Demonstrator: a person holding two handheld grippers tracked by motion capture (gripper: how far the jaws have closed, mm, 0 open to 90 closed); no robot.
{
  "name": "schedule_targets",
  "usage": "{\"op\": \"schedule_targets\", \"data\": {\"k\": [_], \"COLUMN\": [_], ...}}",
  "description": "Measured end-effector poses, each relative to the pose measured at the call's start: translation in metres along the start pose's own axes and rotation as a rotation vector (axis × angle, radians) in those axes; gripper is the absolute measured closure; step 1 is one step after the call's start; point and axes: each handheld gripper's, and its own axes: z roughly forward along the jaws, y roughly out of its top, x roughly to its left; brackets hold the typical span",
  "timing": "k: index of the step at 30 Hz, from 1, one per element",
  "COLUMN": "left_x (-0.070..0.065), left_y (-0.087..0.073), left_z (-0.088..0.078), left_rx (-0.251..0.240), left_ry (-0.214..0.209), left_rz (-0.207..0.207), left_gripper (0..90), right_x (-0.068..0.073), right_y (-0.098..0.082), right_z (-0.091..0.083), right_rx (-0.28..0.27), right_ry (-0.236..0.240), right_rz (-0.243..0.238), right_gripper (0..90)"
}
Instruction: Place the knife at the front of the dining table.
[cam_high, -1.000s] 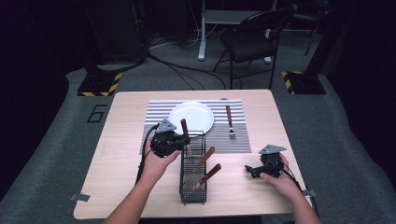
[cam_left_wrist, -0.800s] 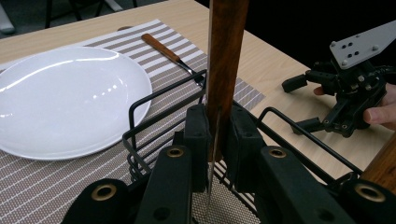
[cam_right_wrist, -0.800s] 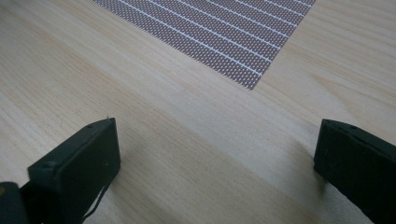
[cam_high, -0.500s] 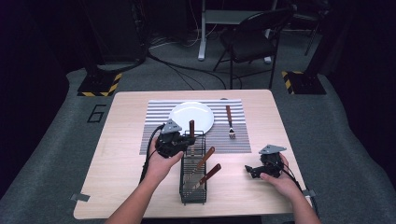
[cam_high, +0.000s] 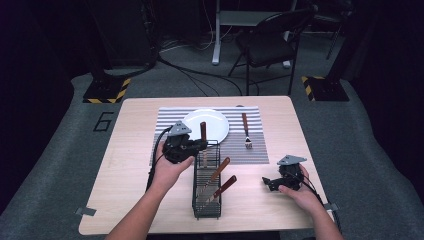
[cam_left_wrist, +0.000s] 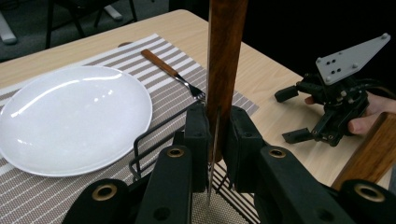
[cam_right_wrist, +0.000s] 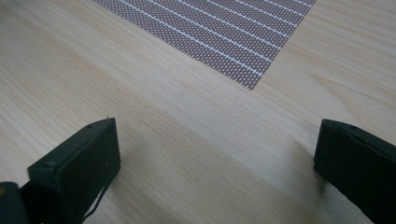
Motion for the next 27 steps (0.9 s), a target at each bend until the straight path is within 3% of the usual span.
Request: {"op": "schedule_targets", "data": {"k": [18,27], "left_x": [0.002,0.005], "left_y": [0.043,0.058], "left_z": [-0.039,-0.055], "left_rx": [-0.062,-0.075], "left_ry": [0.003,0.031], "left_rz": [0.020,0.036], "left_gripper": [80.4,80.4], "right_x": [0.000,0.000], "right_y": [0.000,0.000], "right_z": [0.000,0.000], "right_rx": [0.001,0.001], "right_ry": [0.001,0.001], "right_rz": [-0.001,-0.001], "right_gripper": [0.0,0.0]}}
